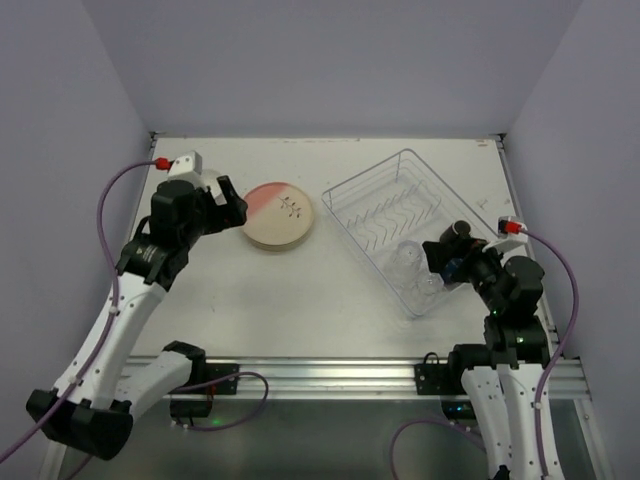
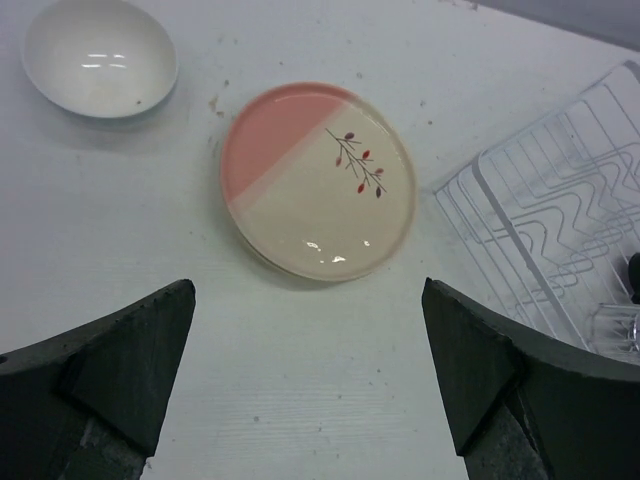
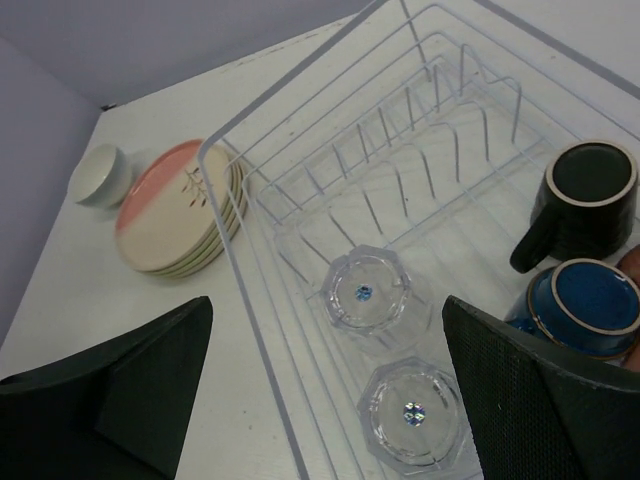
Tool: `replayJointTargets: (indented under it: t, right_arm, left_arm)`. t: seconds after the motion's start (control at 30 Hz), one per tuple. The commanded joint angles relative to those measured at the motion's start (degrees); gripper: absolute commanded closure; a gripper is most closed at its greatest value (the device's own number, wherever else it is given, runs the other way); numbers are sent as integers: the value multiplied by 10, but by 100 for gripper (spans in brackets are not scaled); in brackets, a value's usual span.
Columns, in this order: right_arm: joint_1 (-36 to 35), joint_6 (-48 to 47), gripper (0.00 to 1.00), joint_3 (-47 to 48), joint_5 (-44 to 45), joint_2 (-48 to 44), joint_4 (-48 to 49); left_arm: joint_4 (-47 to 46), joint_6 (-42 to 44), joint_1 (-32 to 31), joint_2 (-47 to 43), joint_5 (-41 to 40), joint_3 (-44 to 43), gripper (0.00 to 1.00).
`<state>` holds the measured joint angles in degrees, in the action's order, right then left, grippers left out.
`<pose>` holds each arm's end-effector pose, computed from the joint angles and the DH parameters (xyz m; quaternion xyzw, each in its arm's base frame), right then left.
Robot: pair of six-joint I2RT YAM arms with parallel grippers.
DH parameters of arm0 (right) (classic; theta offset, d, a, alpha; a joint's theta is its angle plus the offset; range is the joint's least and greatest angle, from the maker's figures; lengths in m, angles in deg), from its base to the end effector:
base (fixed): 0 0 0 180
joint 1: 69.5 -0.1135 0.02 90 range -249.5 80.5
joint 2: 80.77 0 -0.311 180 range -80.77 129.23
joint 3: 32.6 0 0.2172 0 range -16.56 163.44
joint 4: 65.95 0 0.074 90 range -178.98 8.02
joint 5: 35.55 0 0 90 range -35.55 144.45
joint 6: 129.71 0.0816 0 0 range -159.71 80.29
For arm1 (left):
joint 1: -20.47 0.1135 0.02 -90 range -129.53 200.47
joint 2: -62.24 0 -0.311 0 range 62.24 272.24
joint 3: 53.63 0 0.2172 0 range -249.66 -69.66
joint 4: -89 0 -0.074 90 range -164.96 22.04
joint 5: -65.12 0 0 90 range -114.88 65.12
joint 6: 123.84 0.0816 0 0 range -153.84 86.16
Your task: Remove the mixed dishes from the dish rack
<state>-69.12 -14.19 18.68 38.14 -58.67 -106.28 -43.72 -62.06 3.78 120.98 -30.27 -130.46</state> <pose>0.0711 0.0224 0.3069 0.0836 0.7654 0.2438 0.5897 0.1944 -0.0503 0.3711 -0.1102 0.8548 -0.1556 0.4827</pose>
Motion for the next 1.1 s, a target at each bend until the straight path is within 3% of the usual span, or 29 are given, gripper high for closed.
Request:
replayJointTargets:
  t: [0.0,0.1,0.17,0.4,0.5,0.6,0.63,0.8,1.07]
  right_arm:
    - [1,0,1,30,66,28,-1]
    - [1,38,1,21,-11,51,43]
    - [1,110,1,27,4,58,63]
    - [1,95,1,68,24,97,61]
    - [1,81,1,135,88,194,-32]
    - [1,91,1,168,163,261,-65]
    - [1,102,1,167,209,266,-65]
    - [1,140,1,165,275,310,-33]
    - [2,154,5,230,381,481,-34]
  left_arm:
    - [44,51,1,-52,-56,61,0]
    - [22,71,0,-84,-75,108,0]
    - [11,83,0,-90,-71,119,0]
    - [-8,81,0,-144,-45,150,0]
    - [-13,79,-1,-153,-30,157,0]
    - [-15,79,-1,-158,-20,159,0]
    - [-15,78,-4,-159,-16,160,0]
    - [-20,77,-8,-170,-16,165,0]
    - [-19,75,-18,-163,-21,165,0]
